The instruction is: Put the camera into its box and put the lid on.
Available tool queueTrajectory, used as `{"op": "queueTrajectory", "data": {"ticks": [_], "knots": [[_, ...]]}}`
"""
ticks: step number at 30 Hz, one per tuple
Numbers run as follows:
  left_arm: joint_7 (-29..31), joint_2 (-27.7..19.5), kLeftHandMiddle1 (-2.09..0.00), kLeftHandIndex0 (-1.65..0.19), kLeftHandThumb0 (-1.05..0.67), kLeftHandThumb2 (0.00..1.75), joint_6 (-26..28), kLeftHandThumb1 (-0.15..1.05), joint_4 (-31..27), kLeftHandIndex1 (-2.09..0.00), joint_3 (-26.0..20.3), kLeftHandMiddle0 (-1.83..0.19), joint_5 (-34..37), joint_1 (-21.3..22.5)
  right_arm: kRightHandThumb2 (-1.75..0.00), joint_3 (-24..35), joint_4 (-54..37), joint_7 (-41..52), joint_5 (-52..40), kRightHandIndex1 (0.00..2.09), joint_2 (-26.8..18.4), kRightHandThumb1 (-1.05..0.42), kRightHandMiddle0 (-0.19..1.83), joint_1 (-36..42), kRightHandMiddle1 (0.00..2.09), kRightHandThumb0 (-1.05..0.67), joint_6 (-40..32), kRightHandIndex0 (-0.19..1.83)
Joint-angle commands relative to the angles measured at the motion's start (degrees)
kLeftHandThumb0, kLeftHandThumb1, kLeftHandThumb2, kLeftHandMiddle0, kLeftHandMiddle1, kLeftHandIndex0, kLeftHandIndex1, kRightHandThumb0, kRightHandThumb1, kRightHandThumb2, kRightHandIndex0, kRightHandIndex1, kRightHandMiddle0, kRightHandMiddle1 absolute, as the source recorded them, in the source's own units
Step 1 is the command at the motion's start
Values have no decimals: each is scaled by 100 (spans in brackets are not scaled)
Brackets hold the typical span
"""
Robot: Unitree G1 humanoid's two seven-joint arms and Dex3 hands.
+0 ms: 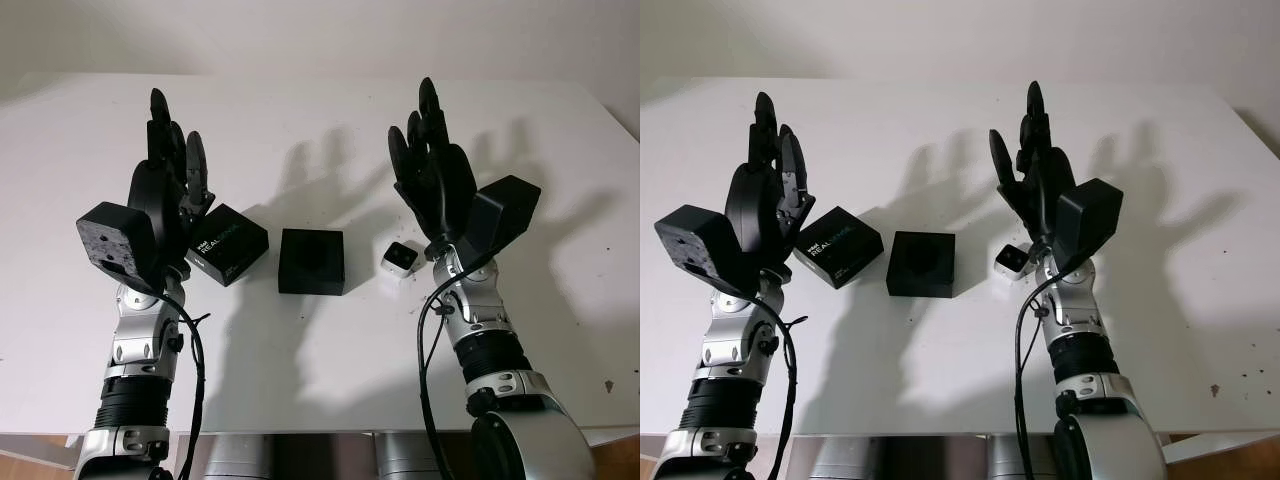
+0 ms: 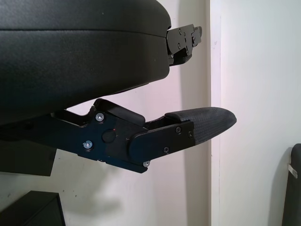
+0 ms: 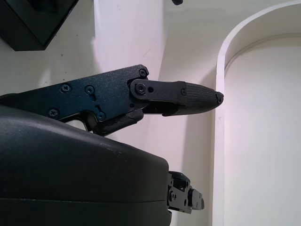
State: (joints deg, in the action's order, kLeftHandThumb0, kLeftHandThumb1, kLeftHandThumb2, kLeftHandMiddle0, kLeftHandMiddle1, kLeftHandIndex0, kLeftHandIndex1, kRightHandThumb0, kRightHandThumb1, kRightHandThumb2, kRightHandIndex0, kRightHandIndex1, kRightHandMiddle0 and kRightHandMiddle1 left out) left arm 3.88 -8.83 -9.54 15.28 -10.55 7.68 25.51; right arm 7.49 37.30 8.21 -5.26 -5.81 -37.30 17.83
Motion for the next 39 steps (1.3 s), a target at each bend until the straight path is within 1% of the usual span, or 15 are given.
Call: {"op": "queueTrajectory", "data": {"ticks": [1,9,13,14,16,18,19,22,25,28,30,33,36,39], "knots": [[2,11,0,19,-73,66,-54,105,-66,0,-15,19,12,-83,-42,-13,-147,-3,-2,6,-38,-105,-12,52,6,-67,-24,-16],[25,-12,0,19,-73,65,6,105,-17,0,-19,19,31,-38,-42,-8,-41,28,-3,6,-34,-105,-12,7,6,-67,28,-16],[50,-28,0,19,-74,66,-58,105,96,0,7,19,-8,23,-41,17,33,219,-16,6,-188,-105,-10,6,7,-65,116,-14],[36,-20,0,19,-74,66,-62,105,96,0,6,19,-11,31,-32,35,87,336,-20,8,-299,-105,-4,-38,9,-64,139,-9],[9,-3,0,19,-74,67,-76,105,95,0,-1,19,-7,41,-21,36,262,662,24,10,-622,-105,3,-196,10,-63,207,-3],[0,7,0,19,-72,67,-118,105,109,0,-16,19,11,35,-11,29,359,973,25,13,-886,-101,12,-341,13,-61,142,7],[16,-4,0,19,-72,66,-126,105,115,0,-23,19,24,28,-9,-25,409,1175,88,13,-1093,-100,13,-425,13,-61,102,8],[67,-50,0,19,-72,66,-127,105,117,0,-36,19,38,-1,-5,-320,540,1658,557,17,-1781,-93,19,-690,14,-49,39,20],[118,-97,0,19,-71,67,-132,105,136,0,-50,19,42,-8,-4,-643,697,2131,968,17,-2285,-88,23,-985,12,-41,-8,27],[152,-112,0,19,-70,68,-108,105,149,0,-62,19,57,-2,-4,-894,757,2299,1321,17,-2577,-84,30,-1167,11,-41,111,33],[162,-122,0,19,-70,68,-116,105,161,0,-56,19,45,5,-4,-1128,740,2208,1727,17,-2804,-82,33,-1253,11,-44,334,37],[171,-135,0,19,-70,68,-112,105,157,0,-51,19,44,3,-4,-1277,808,2117,2014,17,-3001,-79,39,-1340,11,-45,655,43],[187,-155,0,19,-70,68,-106,105,148,0,-55,19,54,-2,-4,-1360,937,2160,2141,16,-3161,-77,40,-1436,9,-39,888,44],[182,-167,0,19,-71,67,-97,105,105,0,-72,19,58,-28,-5,-1656,905,2063,2603,14,-3359,-77,40,-1477,8,-34,1142,43]]}}
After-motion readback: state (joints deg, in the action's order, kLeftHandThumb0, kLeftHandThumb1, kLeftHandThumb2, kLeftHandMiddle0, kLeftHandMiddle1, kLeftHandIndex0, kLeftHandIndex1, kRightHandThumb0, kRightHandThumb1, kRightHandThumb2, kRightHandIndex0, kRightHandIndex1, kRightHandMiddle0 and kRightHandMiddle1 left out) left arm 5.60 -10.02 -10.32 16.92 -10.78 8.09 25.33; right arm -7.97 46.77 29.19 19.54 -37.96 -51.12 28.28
